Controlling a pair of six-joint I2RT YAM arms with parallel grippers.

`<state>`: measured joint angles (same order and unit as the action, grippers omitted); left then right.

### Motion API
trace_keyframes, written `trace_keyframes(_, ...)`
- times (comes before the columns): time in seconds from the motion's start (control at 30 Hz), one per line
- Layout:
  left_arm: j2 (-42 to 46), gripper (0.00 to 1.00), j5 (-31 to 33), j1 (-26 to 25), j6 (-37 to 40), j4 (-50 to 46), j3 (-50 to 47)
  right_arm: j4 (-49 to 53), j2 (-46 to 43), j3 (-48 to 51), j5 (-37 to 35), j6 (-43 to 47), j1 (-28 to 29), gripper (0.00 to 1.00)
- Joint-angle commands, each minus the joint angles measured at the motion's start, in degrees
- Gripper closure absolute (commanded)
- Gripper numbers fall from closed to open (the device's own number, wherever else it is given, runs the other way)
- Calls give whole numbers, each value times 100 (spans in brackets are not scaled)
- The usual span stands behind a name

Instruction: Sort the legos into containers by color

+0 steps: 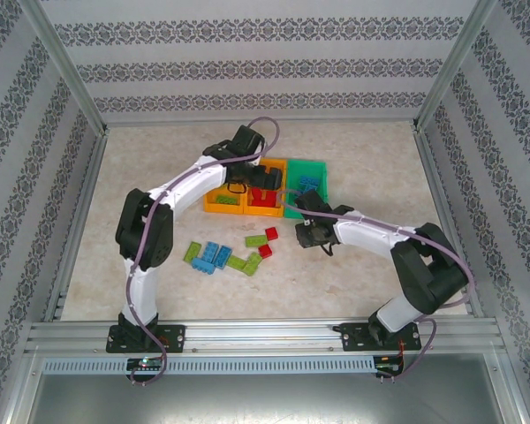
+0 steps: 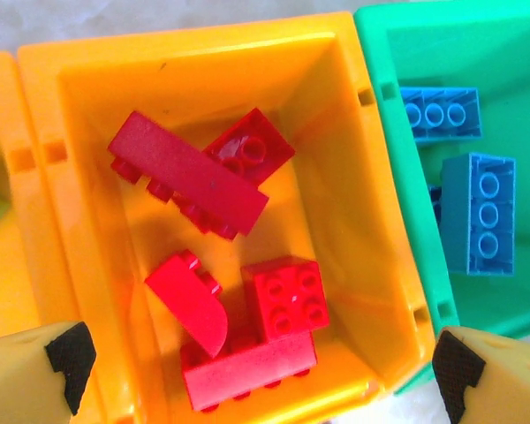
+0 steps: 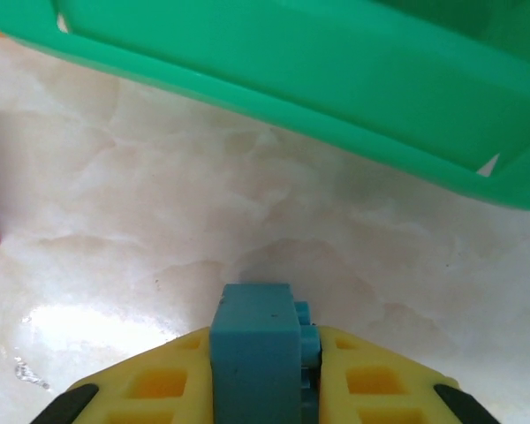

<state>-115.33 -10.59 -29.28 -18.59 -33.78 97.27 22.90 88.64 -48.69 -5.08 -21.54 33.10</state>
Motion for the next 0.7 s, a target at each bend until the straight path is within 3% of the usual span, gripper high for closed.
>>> trace_keyframes(0.0,580,0,-94,-45,-164,377,-475,-13,-552,-144,99,-97,-126,81)
trace_keyframes(0.17,1093,1,3,-50,-225,682,-1141,-147,-735,-499,578,-264,-812,80)
trace_keyframes(0.3,1412,0,44,-43,-232,926,-1641,-222,-224,-1095,988,-370,-1234,79)
trace_keyframes(0.47,1735,0,257,-44,-164,937,-2168,-233,570,-2000,1262,-462,-1390,79)
trace_keyframes(0.67,2260,0,535,-48,20,930,-2929,-9,1535,-2962,1204,-554,-1453,72)
